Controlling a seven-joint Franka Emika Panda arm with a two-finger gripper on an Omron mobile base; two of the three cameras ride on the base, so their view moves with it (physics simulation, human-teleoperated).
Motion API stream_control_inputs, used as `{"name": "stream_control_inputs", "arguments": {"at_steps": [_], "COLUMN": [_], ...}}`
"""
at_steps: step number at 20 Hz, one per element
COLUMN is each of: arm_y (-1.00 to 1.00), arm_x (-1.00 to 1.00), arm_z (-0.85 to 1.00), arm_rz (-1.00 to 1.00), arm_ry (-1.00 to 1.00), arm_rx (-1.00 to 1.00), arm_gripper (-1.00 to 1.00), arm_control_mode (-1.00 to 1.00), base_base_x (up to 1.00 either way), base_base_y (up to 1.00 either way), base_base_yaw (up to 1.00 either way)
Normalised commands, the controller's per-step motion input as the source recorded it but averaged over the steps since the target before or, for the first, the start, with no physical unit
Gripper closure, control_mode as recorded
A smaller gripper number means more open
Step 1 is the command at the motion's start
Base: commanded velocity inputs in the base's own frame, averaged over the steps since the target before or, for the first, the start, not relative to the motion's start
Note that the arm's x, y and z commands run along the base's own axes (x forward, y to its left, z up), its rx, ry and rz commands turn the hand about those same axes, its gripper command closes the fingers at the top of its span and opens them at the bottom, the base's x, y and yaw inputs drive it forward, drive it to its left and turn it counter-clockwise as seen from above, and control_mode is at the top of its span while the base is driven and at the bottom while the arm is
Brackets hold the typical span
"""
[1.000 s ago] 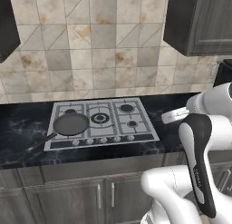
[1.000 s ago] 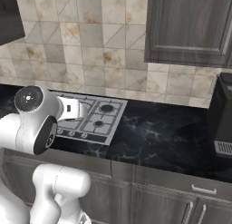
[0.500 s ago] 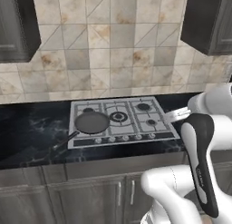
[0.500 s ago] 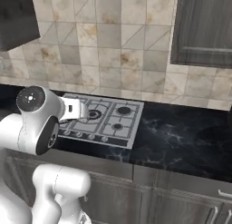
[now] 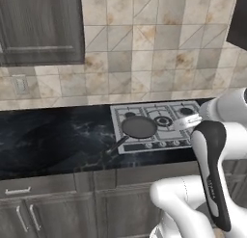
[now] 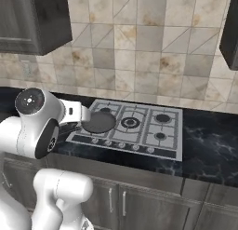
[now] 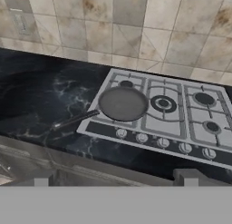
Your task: Move the pot and pan from the stove into the sink.
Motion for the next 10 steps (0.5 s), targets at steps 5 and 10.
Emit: {"name": "stream_control_inputs", "arguments": {"at_steps": [5,10], "arm_y": [0.00,0.00], "arm_x": [0.00,0.00], "arm_z": [0.00,0.00], "arm_rz": [0.00,0.00], "arm_ry": [0.00,0.00], "arm_rx": [0.00,0.00], "arm_gripper": [-1.00,-1.00], "arm_control_mode": [1.00,1.00], "base_base_x": [0.00,0.00], "base_base_y": [0.53,0.04], "base_base_yaw": [0.00,-0.01]}}
